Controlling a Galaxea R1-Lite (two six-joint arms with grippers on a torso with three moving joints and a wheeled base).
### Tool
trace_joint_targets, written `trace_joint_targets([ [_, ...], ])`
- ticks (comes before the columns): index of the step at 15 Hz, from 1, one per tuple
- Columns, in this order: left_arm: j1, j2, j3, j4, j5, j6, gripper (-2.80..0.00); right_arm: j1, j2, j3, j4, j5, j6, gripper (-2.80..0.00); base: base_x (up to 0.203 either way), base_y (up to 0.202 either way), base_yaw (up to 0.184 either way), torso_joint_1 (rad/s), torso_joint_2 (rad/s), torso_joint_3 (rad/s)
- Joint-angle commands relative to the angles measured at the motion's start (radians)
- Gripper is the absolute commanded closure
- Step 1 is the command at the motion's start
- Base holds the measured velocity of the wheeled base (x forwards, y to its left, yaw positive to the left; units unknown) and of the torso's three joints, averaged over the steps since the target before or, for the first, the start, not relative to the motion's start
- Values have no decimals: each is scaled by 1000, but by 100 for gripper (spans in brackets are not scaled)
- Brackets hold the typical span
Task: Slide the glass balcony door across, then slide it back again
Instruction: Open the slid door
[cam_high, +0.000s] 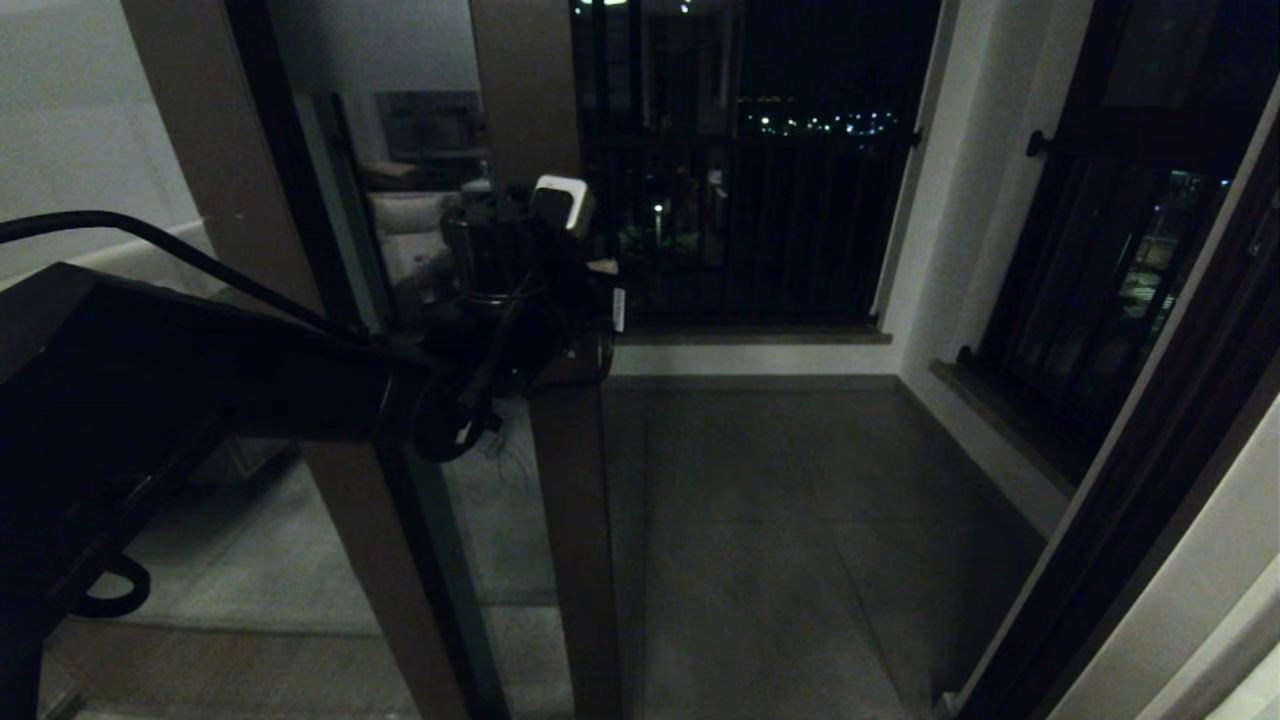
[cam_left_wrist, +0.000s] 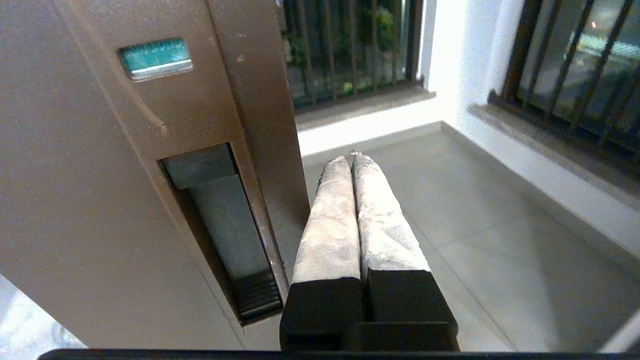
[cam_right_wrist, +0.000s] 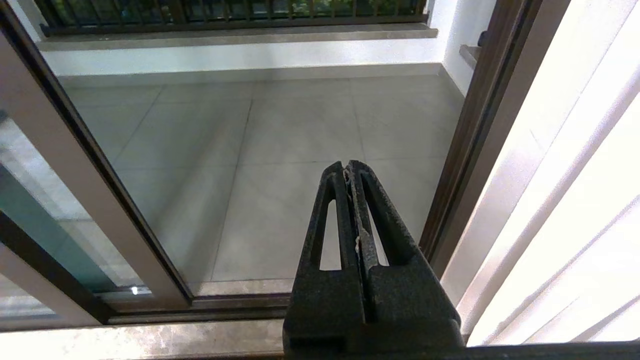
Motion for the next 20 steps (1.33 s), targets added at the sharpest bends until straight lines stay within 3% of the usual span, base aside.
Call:
trace_joint_targets([
  [1, 19, -3, 29, -9, 3, 1, 0, 0, 1, 0, 1, 0, -1, 0, 0, 0, 0, 0, 0, 0],
  [20, 100, -56, 116, -29, -5, 0, 0, 0, 1, 0, 1, 0, -1, 0, 0, 0, 0, 0, 0, 0],
])
